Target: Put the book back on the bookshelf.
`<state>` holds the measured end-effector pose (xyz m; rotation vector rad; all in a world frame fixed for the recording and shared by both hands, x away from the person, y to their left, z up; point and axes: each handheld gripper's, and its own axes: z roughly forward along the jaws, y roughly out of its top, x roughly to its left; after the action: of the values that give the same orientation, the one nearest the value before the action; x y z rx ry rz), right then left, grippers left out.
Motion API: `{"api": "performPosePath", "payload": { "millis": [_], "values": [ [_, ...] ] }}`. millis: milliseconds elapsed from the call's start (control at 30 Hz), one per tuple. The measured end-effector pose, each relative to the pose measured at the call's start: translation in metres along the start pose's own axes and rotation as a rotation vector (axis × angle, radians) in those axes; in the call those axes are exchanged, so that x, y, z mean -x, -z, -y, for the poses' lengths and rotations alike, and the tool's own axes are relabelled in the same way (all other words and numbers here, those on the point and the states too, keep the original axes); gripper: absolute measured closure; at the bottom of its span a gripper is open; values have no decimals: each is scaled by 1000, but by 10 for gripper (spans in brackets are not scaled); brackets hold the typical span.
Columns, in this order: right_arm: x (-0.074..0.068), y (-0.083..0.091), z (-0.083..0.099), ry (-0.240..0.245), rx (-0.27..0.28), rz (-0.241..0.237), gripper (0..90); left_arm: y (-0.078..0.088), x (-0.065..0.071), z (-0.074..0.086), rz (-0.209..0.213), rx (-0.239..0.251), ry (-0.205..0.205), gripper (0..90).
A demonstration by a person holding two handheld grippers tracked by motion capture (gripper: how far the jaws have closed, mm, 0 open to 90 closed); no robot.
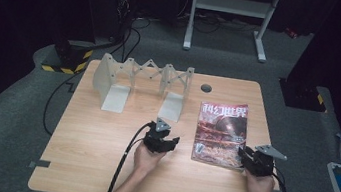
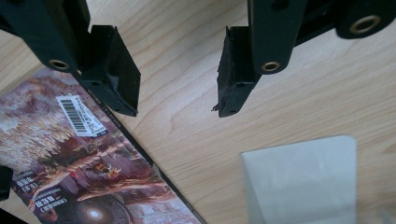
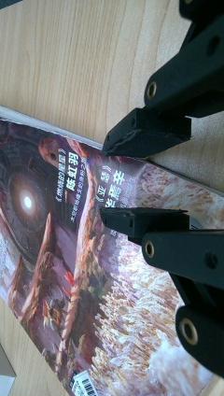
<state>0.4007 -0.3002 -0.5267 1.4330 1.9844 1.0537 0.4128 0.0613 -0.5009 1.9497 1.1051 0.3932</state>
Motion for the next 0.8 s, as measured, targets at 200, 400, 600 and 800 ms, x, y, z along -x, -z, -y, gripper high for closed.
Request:
{"api": "performPosePath", "payload": {
  "millis": [200,400,600,800],
  "values": [
    [1,0,0,-3,0,-3,632,-19,12,-17,6,-44,-17,465],
    [0,0,0,-9,-2,-4,633,-36,16,-24,13,-30,24,459],
    [1,0,0,-8,0,-6,632,-52,16,-27,9,-51,71,448],
    [1,0,0,-9,0,-5,632,-67,21,-35,0,-45,97,446]
  ]
}}
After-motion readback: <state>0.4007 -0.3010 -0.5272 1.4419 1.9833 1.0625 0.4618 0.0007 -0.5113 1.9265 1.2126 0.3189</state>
